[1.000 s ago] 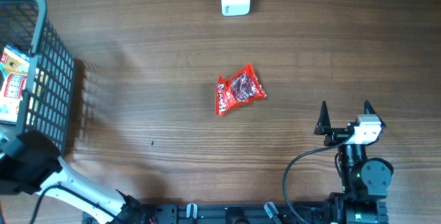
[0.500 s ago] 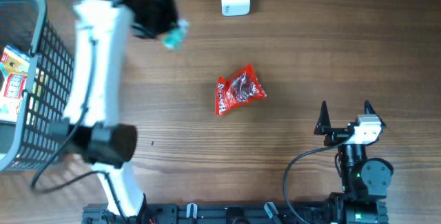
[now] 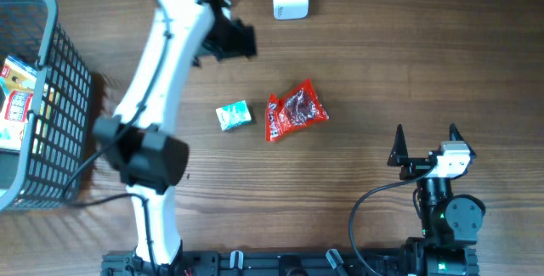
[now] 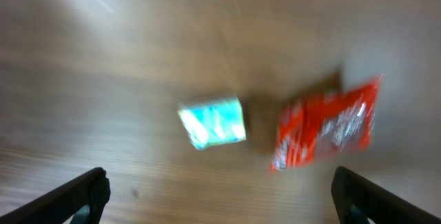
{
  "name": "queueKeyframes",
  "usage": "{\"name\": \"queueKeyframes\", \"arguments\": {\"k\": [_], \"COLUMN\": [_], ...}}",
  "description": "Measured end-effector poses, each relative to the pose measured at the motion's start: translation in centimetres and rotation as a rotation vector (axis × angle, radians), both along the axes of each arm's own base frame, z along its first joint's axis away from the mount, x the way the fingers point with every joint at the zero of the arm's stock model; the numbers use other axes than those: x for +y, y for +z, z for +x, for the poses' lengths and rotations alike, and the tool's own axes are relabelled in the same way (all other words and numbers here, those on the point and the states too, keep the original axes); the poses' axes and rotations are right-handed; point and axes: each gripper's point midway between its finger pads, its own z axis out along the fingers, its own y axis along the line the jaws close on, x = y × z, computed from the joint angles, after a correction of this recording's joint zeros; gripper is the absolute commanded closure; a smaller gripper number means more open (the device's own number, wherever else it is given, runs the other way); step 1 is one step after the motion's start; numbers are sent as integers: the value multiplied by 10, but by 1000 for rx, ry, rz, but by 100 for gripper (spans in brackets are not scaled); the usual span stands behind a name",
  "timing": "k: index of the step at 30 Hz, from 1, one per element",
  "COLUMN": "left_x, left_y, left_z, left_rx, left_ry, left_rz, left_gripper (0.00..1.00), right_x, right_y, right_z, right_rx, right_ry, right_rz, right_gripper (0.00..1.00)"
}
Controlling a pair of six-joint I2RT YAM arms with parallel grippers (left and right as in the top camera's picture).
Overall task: Scan the item barcode
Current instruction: 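Carry the green tissue pack out and place it left of the red bag, then grasp the small orange pack in the basket and place it beside the green pack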
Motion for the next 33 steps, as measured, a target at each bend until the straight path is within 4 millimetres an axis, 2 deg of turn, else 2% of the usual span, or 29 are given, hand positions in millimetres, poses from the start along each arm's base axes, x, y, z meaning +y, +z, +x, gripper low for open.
{"name": "queueKeyframes", "arguments": {"k": [1,2,3,4,5,6,7,8,9,11,13,15,18,22,25,26,28,30,33], "left_x": [30,51,92,148,185,225,261,309,339,385,415,427,439,437,434,434,435,440,450], "left_y": [47,76,121,168,193,210,213,207,196,169,139,120,76,1,-43,-54,-69,-73,-82], "left_z": [11,12,10,-4,-21,-40,-57,-79,-97,-123,-145,-158,-171,-180,-183,-184,-191,-199,-223], "left_rx": [-150,-240,-394,-546,-625,-679,-683,-658,-614,-514,-399,-321,-181,-2,58,68,89,95,122], "left_ry": [78,144,286,474,599,741,872,1053,1175,1347,1453,1496,1545,1552,1548,1550,1562,1586,1649], "left_rz": [5,13,42,89,131,169,208,261,295,341,372,385,388,374,373,373,378,382,382], "left_gripper": [0,0,0,0,0,0,0,0,0,0,0,0,0,1,8,12,12,10,10], "right_x": [0,0,0,0,0,0,0,0,0,0,0,0,0,0,0,0,0,0,0], "right_y": [0,0,0,0,0,0,0,0,0,0,0,0,0,0,0,0,0,0,0], "right_z": [0,0,0,0,0,0,0,0,0,0,0,0,0,0,0,0,0,0,0], "right_rx": [0,0,0,0,0,0,0,0,0,0,0,0,0,0,0,0,0,0,0], "right_ry": [0,0,0,0,0,0,0,0,0,0,0,0,0,0,0,0,0,0,0], "right_rz": [0,0,0,0,0,0,0,0,0,0,0,0,0,0,0,0,0,0,0], "right_gripper": [0,0,0,0,0,0,0,0,0,0,0,0,0,0,0,0,0,1,0]}}
